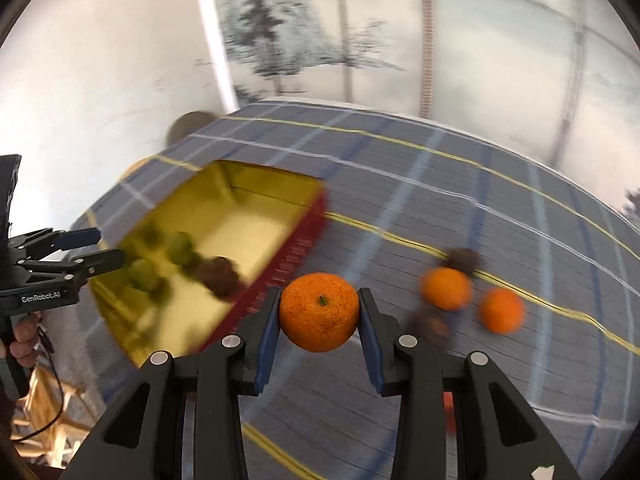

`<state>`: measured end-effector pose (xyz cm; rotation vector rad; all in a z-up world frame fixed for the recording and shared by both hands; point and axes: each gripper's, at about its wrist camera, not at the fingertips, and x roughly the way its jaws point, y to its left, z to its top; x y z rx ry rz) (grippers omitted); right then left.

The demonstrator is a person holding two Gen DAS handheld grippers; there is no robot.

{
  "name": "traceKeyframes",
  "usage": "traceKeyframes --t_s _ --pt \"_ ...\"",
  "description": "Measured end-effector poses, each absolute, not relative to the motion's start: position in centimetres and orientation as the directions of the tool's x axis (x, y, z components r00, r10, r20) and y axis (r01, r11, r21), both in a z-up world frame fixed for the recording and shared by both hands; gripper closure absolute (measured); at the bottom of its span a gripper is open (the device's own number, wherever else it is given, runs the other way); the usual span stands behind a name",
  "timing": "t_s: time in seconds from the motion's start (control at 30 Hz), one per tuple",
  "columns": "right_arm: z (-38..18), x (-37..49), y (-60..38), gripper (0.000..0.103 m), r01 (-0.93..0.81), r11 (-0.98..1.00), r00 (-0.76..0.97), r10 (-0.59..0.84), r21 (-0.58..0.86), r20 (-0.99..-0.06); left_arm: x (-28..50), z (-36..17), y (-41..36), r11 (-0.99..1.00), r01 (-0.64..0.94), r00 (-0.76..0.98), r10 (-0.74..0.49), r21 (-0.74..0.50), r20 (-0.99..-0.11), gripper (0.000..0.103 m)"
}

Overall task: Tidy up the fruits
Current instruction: 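Carry the orange into the tin with the right gripper and release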

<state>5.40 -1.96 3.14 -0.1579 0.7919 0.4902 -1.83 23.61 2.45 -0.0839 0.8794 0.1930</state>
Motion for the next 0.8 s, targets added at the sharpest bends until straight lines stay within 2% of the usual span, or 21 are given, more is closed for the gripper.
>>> traceKeyframes --t_s 0.27,0.57,0.8 --pt "2.5 5.4 5.6 0.068 -0.615 0.788 0.513 0.433 0.035 -0.741 -4.4 2.2 27.9 0.945 -0.327 0.601 0.211 0.003 -0.771 0.028" --pt "-0.6 5.1 10.6 0.068 -0.683 0.731 0.418 0.409 0.017 -0.811 -5.8 1.0 29.8 0.923 -0.383 0.559 0.258 0.031 -0.788 0.028" --pt "-1.5 4.6 11.6 0.068 -0.692 0.722 0.407 0.375 -0.013 -0.833 -6.1 0.4 30.8 0.911 -0.410 0.535 0.271 0.034 -0.800 0.028"
